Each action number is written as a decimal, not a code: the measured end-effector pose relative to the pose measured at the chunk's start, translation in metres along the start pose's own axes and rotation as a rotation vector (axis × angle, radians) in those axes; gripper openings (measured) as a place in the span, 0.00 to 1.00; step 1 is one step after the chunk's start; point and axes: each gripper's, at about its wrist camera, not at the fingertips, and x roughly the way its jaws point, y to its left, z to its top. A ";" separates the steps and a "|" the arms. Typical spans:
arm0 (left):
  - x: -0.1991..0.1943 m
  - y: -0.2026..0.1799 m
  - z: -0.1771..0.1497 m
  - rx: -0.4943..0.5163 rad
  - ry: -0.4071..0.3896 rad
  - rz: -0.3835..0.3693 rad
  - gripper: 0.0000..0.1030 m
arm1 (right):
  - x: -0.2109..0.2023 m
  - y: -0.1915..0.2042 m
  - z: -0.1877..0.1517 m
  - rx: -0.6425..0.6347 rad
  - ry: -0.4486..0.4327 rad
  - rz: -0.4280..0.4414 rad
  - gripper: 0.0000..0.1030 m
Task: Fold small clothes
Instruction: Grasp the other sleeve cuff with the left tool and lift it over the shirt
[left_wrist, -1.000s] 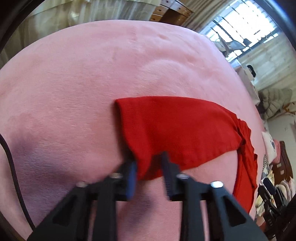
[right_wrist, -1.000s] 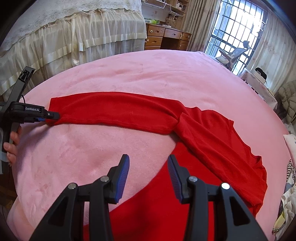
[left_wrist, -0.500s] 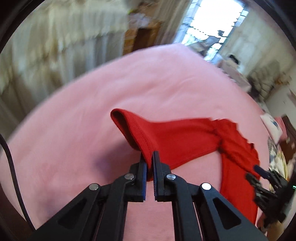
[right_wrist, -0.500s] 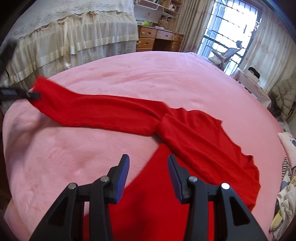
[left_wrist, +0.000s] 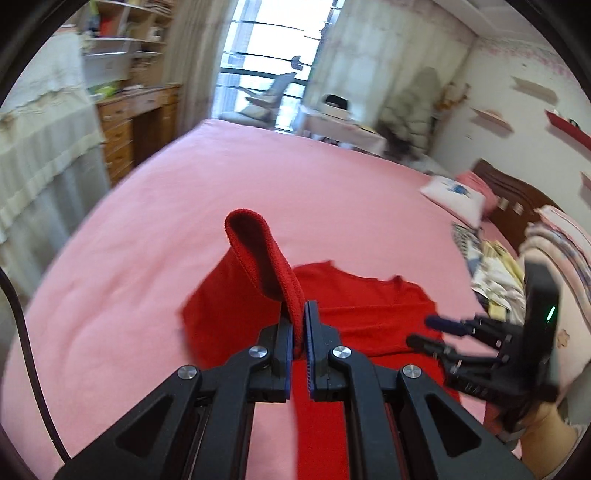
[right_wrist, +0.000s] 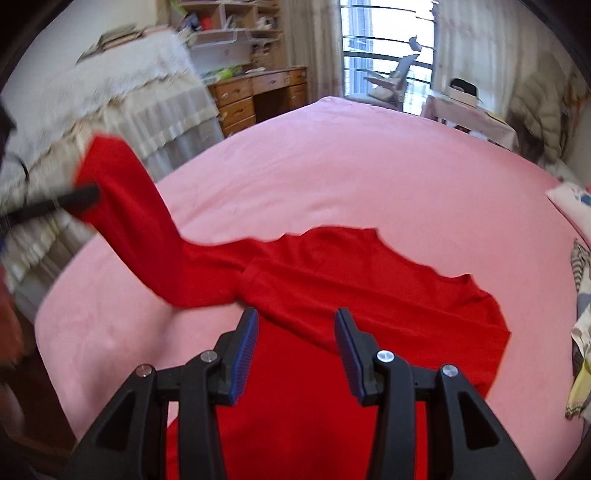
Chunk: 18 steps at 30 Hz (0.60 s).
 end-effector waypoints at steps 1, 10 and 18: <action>0.015 -0.010 0.000 -0.002 0.018 -0.021 0.04 | -0.006 -0.011 0.006 0.021 -0.007 0.007 0.42; 0.112 -0.108 0.016 0.055 0.088 -0.109 0.04 | -0.012 -0.115 0.009 0.176 0.010 -0.104 0.42; 0.203 -0.209 0.008 0.137 0.185 -0.168 0.04 | -0.006 -0.205 -0.024 0.324 0.047 -0.157 0.42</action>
